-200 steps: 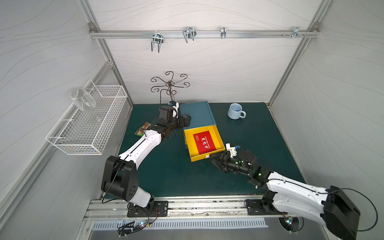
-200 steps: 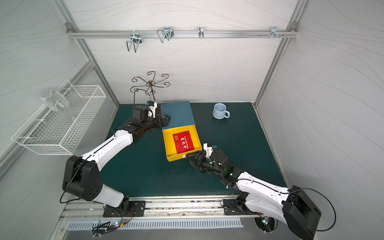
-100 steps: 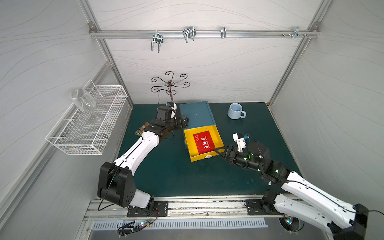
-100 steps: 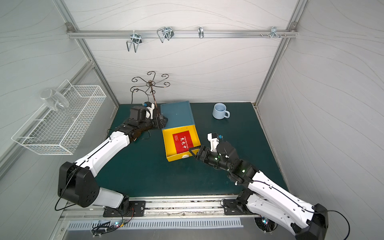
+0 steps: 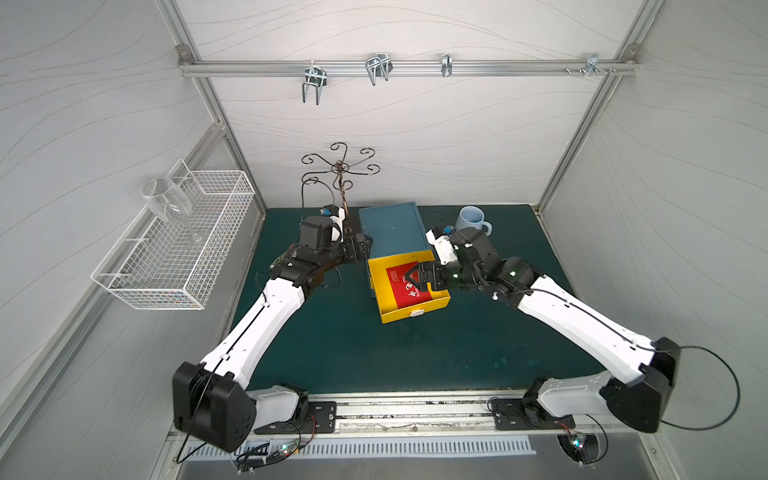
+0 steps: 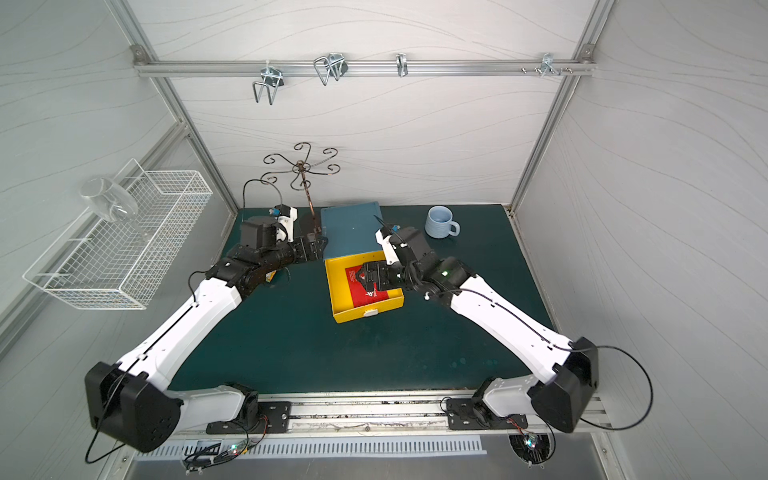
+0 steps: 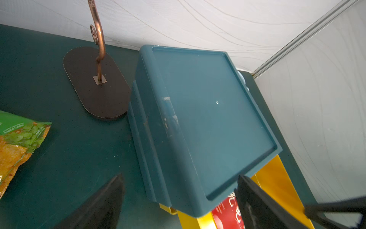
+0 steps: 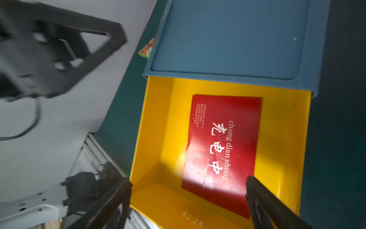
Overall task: Take the postcards out of the drawer
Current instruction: Pick up the postcard from the drawer.
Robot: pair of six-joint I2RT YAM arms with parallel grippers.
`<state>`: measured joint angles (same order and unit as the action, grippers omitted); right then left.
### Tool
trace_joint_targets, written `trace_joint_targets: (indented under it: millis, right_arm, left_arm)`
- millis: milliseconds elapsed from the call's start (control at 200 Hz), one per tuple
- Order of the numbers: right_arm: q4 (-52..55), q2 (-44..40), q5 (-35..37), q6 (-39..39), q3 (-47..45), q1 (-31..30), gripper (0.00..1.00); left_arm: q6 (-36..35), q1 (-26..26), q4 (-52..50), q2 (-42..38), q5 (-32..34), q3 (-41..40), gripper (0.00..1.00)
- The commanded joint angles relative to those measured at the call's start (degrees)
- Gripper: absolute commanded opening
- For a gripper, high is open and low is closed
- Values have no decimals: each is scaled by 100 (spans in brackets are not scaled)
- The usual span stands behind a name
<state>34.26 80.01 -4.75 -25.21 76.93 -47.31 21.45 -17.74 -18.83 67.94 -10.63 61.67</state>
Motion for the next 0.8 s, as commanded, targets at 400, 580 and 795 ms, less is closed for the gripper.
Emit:
trace_joint_targets:
  millis: [400,580,795]
  right_arm:
    - [828,1251,428,743,951,20,93]
    - [879,1490,473,719,1104,-3,97]
    - [1093,1719,694,617,1341,-118,99]
  left_arm:
    - [799,-963,-231,-981,22,-1008,73]
    - [949,-1066,-242,-776,46,-1060,68]
    - [848,-1304,-331,-599,240,-877,64]
